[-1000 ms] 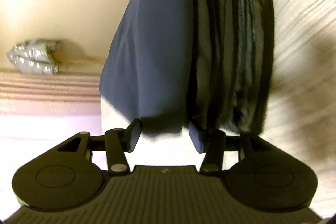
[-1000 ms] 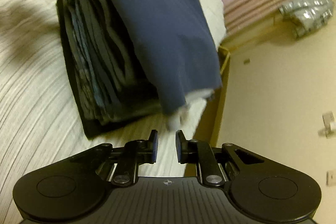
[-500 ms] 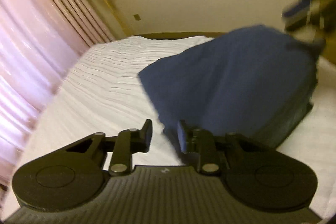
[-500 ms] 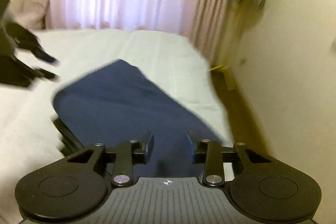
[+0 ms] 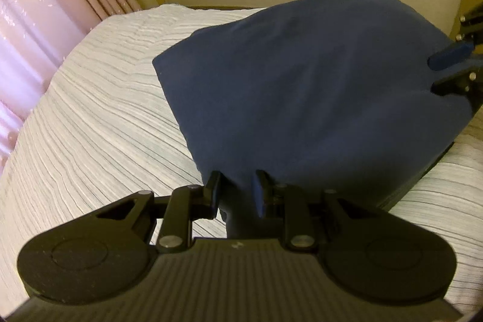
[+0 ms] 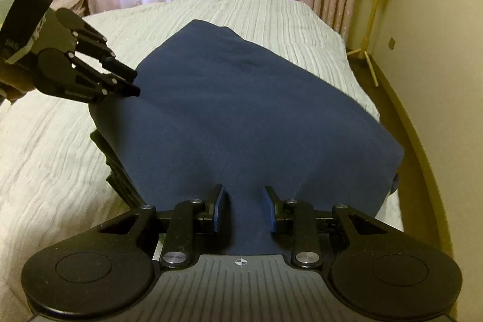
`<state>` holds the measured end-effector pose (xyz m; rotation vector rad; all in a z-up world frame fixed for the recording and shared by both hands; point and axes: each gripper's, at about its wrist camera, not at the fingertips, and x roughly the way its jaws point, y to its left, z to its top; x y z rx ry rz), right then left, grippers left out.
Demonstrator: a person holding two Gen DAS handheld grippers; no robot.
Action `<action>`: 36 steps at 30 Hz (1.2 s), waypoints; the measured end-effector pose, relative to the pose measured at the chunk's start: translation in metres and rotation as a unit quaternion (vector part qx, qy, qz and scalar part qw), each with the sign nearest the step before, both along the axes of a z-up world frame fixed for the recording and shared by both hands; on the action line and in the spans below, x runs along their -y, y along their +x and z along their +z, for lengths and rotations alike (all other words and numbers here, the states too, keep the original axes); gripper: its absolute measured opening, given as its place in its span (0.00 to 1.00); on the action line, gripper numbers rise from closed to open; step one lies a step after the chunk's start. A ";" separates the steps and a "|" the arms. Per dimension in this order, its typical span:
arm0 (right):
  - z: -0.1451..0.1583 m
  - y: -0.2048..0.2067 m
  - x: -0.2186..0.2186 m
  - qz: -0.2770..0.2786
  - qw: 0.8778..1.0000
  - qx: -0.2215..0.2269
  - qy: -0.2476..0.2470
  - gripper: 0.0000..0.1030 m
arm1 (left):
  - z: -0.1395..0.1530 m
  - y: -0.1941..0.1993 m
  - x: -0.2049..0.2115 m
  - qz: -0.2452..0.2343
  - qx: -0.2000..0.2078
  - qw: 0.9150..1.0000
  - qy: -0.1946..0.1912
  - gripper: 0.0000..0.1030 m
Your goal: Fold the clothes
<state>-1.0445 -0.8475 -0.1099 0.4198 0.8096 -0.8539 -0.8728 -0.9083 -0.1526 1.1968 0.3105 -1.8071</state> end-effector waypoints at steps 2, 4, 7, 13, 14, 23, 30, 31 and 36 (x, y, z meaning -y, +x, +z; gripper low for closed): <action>-0.002 0.004 0.001 -0.003 1.000 -0.001 0.000 0.29 | -0.001 -0.001 0.003 0.000 0.001 1.000 0.003 0.21; -0.007 0.005 0.000 0.003 1.000 -0.007 -0.005 0.29 | -0.003 -0.003 0.008 -0.001 0.002 1.000 0.006 0.21; -0.008 0.006 0.005 0.011 1.000 -0.010 -0.003 0.29 | -0.004 -0.004 0.016 -0.003 0.004 1.000 0.011 0.21; 0.013 0.003 0.015 -0.002 1.000 -0.004 0.023 0.30 | 0.025 -0.005 0.028 -0.001 -0.019 1.000 0.005 0.21; 0.018 0.001 0.013 -0.008 1.000 -0.001 0.022 0.30 | 0.031 -0.005 0.034 0.002 -0.029 1.000 0.003 0.21; 0.009 0.006 -0.002 -0.030 0.999 -0.013 0.004 0.30 | 0.040 -0.019 0.102 0.019 -0.046 0.999 0.013 0.21; 0.001 0.003 -0.009 -0.024 1.000 -0.011 -0.016 0.30 | 0.005 -0.021 0.128 0.034 -0.023 0.998 0.038 0.22; 0.001 0.004 -0.008 -0.024 0.999 -0.013 -0.017 0.30 | 0.004 -0.022 0.129 0.035 -0.020 0.998 0.040 0.21; 0.010 -0.001 -0.001 -0.031 1.000 0.002 0.003 0.30 | 0.032 -0.013 0.113 0.040 -0.038 0.998 0.021 0.22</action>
